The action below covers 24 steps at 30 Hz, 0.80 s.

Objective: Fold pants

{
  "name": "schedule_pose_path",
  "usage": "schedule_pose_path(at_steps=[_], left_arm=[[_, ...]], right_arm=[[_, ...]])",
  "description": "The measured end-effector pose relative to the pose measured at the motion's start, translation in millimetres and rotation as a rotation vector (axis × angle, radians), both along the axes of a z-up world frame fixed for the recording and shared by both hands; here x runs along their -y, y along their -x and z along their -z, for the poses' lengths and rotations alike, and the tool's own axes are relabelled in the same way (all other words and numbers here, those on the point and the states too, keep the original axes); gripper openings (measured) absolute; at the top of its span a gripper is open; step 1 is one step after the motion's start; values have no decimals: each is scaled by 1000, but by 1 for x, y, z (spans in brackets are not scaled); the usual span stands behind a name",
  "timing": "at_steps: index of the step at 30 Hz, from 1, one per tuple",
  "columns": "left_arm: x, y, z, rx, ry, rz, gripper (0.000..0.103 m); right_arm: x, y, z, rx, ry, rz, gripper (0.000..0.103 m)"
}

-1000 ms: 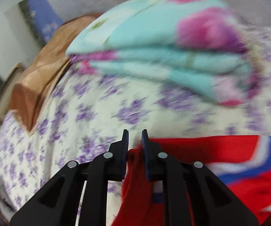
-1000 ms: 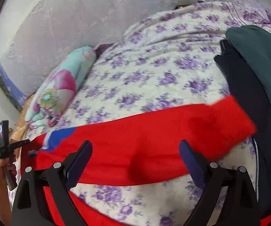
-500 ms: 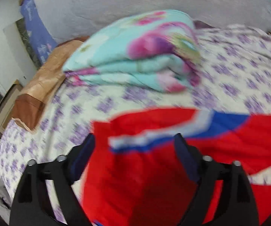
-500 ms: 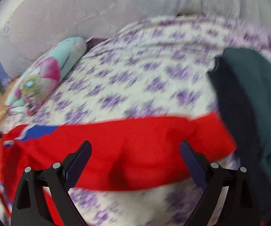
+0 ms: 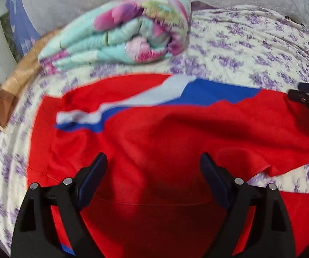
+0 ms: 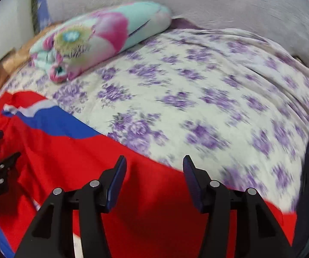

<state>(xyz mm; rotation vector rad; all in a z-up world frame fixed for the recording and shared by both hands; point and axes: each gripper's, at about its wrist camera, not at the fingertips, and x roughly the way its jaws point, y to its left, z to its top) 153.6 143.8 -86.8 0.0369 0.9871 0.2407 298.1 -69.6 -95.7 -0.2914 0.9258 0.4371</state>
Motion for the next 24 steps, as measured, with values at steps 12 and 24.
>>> schedule_pose_path(at_steps=[12,24], left_arm=[[-11,1,4,-18,78,46,87],[-21,8,-14,73,109,27,89]], right_arm=[[-14,-25,-4,5,5,-23,1],[70,11,-36,32,-111,107,53]])
